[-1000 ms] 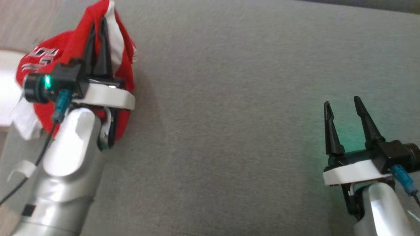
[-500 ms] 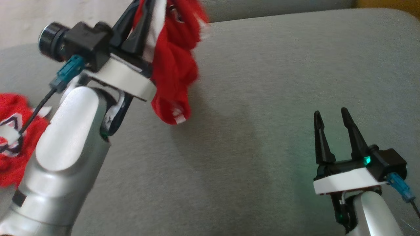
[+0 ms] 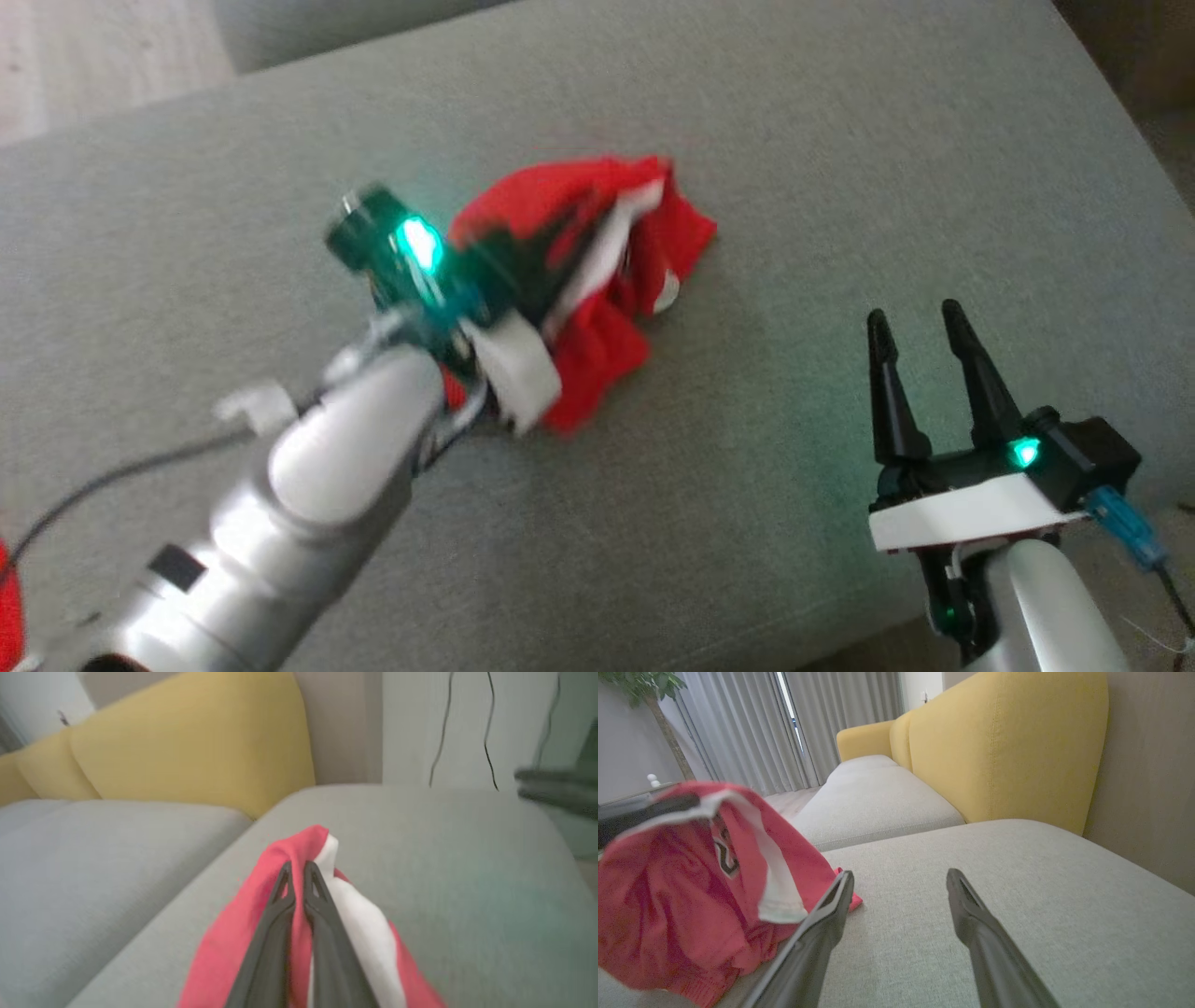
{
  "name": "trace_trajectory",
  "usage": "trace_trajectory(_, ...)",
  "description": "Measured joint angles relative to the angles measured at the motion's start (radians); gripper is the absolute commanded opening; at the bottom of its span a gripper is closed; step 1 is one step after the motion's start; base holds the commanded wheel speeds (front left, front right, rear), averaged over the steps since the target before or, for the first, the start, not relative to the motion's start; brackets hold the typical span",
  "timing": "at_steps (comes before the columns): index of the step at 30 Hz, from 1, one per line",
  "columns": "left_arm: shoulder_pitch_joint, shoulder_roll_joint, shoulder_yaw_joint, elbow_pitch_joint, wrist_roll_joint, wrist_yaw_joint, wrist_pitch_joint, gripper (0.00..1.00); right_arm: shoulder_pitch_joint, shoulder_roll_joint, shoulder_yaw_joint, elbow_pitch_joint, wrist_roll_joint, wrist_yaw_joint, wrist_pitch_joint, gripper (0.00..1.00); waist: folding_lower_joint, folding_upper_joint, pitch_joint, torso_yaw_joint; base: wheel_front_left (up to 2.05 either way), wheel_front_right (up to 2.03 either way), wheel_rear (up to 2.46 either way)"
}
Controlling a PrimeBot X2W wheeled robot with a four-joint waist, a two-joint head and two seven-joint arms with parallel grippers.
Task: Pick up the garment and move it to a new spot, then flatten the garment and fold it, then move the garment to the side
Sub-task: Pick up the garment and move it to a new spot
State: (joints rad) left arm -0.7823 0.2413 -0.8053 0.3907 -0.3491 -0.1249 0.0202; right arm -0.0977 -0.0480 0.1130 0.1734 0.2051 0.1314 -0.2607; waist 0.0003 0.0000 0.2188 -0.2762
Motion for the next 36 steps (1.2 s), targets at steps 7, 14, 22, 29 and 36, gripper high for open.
trace_trajectory(7,0.052,-0.080,-0.117,0.298,0.070,-0.005,-0.201,0.00,-0.023,0.000,0.031,-0.001,0.017,0.000,0.000,1.00,0.0000,0.0000,0.075,-0.053,0.00,0.00,0.00)
trace_trajectory(14,0.055,-0.161,-0.098,0.381,0.069,0.069,-0.270,1.00,-0.013,0.001,0.024,0.002,0.008,0.000,0.000,1.00,-0.0002,0.0000,0.048,-0.016,0.00,0.00,0.00)
trace_trajectory(22,0.264,-0.173,0.022,0.168,0.057,0.183,-0.273,1.00,0.073,0.001,-0.024,0.024,-0.049,0.000,0.000,1.00,-0.0004,0.0000,-0.064,0.085,0.00,0.00,0.00)
trace_trajectory(29,0.573,-0.130,0.189,-0.054,0.081,0.304,-0.272,1.00,0.183,0.002,-0.080,0.026,-0.058,0.000,0.001,1.00,-0.0005,0.0000,-0.173,0.212,0.00,0.00,0.00)
trace_trajectory(36,0.811,-0.127,0.357,-0.233,0.095,0.335,-0.272,1.00,0.241,0.003,-0.117,0.015,-0.058,0.000,0.001,1.00,-0.0005,0.0000,-0.238,0.321,0.00,0.00,0.00)
